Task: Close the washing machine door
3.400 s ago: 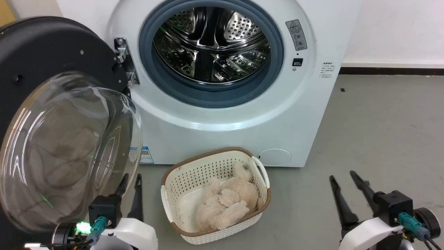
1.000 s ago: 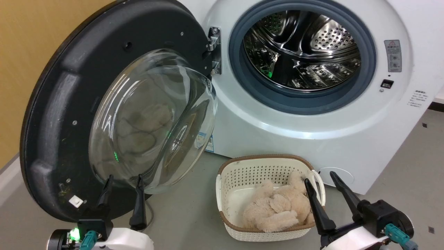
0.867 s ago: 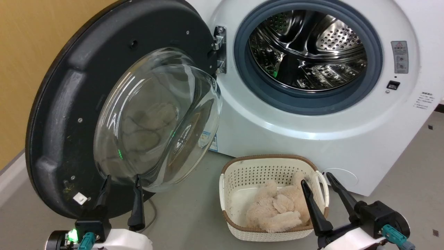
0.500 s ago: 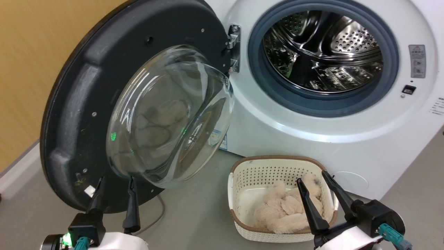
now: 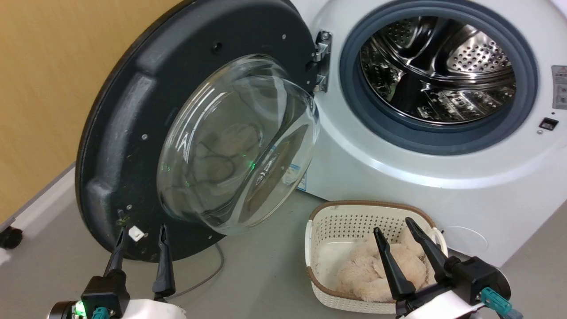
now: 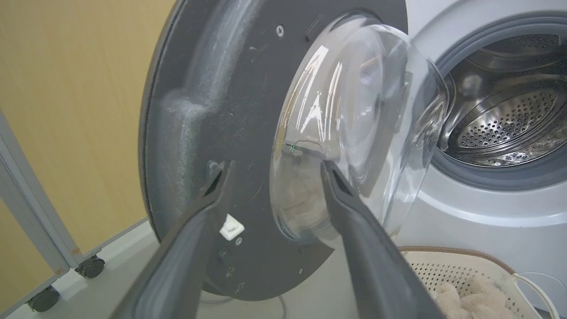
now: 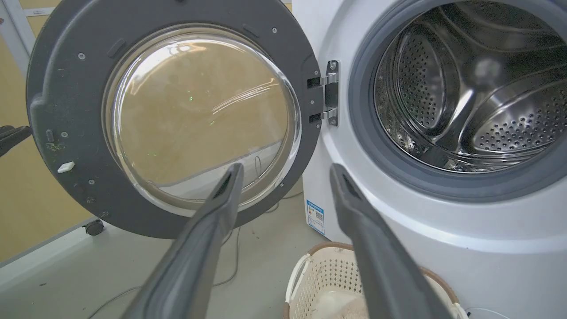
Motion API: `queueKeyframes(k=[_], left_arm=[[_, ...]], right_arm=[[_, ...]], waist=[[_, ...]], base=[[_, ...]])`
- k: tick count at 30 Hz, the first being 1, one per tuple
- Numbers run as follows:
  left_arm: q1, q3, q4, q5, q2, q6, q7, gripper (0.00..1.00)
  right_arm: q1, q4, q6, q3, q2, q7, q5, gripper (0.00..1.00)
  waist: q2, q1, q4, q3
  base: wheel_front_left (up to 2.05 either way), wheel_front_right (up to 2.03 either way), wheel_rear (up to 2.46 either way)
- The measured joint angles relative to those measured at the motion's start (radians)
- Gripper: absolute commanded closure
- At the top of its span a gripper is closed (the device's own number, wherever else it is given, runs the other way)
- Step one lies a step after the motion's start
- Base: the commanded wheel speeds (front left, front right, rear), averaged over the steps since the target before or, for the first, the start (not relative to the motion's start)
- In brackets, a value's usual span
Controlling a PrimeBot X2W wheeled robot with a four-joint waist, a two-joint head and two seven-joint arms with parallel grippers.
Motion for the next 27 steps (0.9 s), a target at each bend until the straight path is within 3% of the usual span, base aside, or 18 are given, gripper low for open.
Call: queueKeyframes(k=[6,7,8,9,17,23,27], left_arm=[[0.000,0.006,-0.002,-0.001,0.000,0.000,-0.010,0.00],[0.000,0.007,-0.003,-0.001,0.000,0.000,-0.013,0.32],[0.000,0.009,-0.008,-0.001,0.000,0.000,-0.015,0.93],[0.001,0.011,-0.012,-0.002,0.000,0.000,-0.019,1.00],[0.010,0.049,-0.078,-0.009,0.000,0.000,-0.035,1.00],[0.006,0.135,-0.152,-0.034,0.007,0.003,-0.045,1.00],[-0.039,0.212,-0.175,-0.074,0.043,-0.024,-0.053,1.00]], right_arm=[[0.000,0.000,0.000,0.008,0.000,-0.014,0.008,0.00],[0.000,0.001,0.000,0.009,0.000,-0.016,0.012,0.00],[0.000,0.001,0.000,0.011,0.000,-0.018,0.015,0.00],[0.000,0.001,0.000,0.012,0.000,-0.022,0.018,0.00],[0.000,0.003,0.000,0.017,0.000,-0.039,0.028,0.00],[0.001,0.002,0.000,0.016,0.001,-0.050,0.031,0.00],[0.001,-0.001,0.000,0.012,0.002,-0.057,0.031,0.00]], waist=[[0.0000,0.0000,0.025,0.000],[0.0000,0.0000,0.029,0.000],[0.0000,0.0000,0.033,0.000],[0.0000,0.0000,0.038,0.000],[0.0000,0.0000,0.072,0.001],[0.0000,0.0000,0.097,0.006],[0.0000,0.0000,0.106,0.022]], base=[[0.00,0.00,0.00],[0.00,0.00,0.00],[0.00,0.00,0.00],[0.00,0.00,0.00],[0.00,0.00,0.00],[0.00,0.00,0.00],[0.00,0.00,0.00]])
